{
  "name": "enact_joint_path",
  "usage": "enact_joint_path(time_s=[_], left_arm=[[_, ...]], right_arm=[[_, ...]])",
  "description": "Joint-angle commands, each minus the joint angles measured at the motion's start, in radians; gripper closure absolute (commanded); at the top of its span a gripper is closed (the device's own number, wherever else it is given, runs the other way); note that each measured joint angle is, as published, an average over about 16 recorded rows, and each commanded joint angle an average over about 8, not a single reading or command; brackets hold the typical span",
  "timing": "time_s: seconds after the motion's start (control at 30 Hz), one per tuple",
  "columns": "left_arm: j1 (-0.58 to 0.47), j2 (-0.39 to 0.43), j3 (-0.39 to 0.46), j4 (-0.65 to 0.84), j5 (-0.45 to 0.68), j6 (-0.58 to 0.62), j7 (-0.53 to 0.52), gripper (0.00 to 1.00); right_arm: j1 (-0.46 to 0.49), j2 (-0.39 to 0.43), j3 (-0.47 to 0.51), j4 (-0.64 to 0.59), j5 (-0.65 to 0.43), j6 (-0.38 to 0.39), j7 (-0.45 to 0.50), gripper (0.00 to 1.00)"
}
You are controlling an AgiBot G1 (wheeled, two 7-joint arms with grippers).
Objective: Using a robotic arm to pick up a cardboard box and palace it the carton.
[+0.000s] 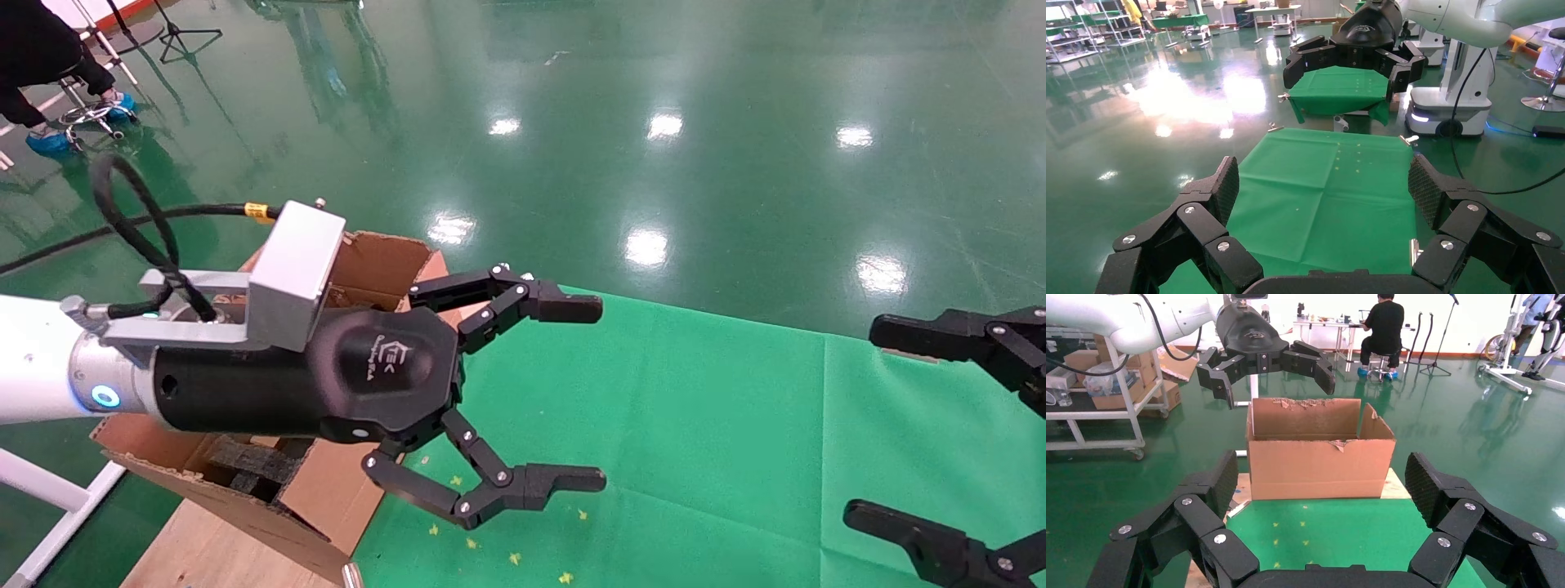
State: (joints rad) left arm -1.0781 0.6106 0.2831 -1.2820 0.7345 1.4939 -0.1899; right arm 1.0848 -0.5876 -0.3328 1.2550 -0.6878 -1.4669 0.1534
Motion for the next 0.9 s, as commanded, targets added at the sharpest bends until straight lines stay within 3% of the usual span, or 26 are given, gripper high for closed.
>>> enact_joint_path(time_s=[0.03,0.9], left_arm=[[0.000,0.000,0.000,0.000,0.000,0.000,0.000,0.00],[0.000,0.000,0.000,0.000,0.000,0.000,0.000,0.00]], right_arm=[[0.000,0.000,0.000,0.000,0.000,0.000,0.000,0.00],[0.000,0.000,0.000,0.000,0.000,0.000,0.000,0.00]])
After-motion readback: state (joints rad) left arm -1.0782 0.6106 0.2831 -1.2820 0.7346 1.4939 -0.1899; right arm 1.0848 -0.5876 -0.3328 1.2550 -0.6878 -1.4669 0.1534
